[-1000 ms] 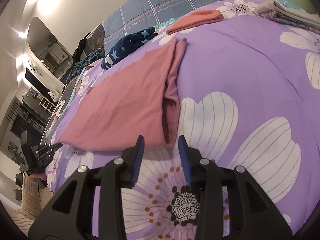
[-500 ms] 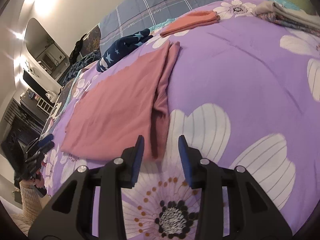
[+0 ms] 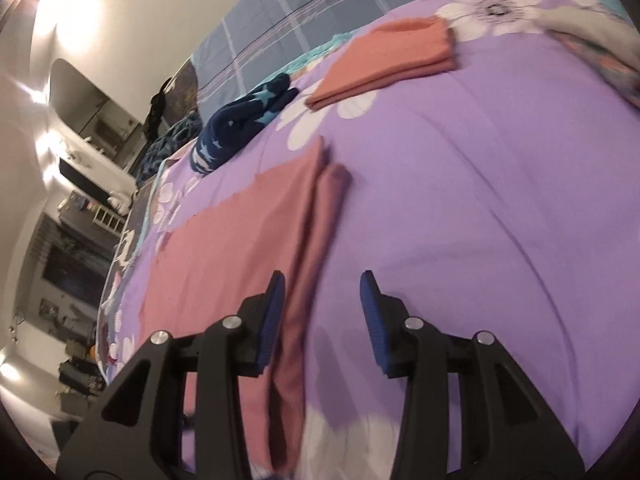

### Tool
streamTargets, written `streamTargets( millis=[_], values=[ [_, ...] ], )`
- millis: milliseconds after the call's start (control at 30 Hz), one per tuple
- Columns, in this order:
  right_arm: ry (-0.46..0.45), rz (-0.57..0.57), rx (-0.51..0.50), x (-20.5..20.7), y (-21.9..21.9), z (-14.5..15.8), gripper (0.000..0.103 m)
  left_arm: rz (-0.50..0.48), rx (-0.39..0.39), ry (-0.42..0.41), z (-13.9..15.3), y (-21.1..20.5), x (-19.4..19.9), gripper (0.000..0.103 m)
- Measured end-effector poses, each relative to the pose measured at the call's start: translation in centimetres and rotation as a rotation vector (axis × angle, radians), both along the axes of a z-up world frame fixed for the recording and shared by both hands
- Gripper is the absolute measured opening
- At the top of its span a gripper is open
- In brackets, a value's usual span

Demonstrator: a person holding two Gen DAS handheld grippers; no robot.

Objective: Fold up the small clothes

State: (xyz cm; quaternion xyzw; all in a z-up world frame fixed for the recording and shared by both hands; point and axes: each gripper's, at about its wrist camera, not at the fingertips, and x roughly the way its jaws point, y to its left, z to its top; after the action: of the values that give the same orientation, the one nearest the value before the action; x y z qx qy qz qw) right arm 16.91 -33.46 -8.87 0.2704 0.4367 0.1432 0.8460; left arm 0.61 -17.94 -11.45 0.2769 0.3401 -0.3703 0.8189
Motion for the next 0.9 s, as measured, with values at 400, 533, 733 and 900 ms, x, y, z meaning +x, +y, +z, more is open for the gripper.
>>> streamTargets(
  millis=[400, 533, 733, 900],
  values=[
    [0.054, 0.013, 0.078, 8.6, 0.8, -1.9, 0.055, 0.066, 0.002, 0.041, -0.1, -1.7, 2.8, 0.061],
    [0.026, 0.041, -0.035, 9.0, 2.2, -1.2, 0.026, 0.064, -0.007, 0.043, -0.1, -1.9, 2.3, 0.061],
    [-0.024, 0.042, -0.064, 8.8, 2.5, -0.1, 0.006, 0.053, -0.013, 0.031, 0.0, -2.3, 2.9, 0.061],
    [-0.057, 0.056, -0.105, 8.5, 2.9, 0.6, 0.006, 0.021, 0.004, -0.029, 0.2, -3.1, 1.9, 0.04]
  ],
)
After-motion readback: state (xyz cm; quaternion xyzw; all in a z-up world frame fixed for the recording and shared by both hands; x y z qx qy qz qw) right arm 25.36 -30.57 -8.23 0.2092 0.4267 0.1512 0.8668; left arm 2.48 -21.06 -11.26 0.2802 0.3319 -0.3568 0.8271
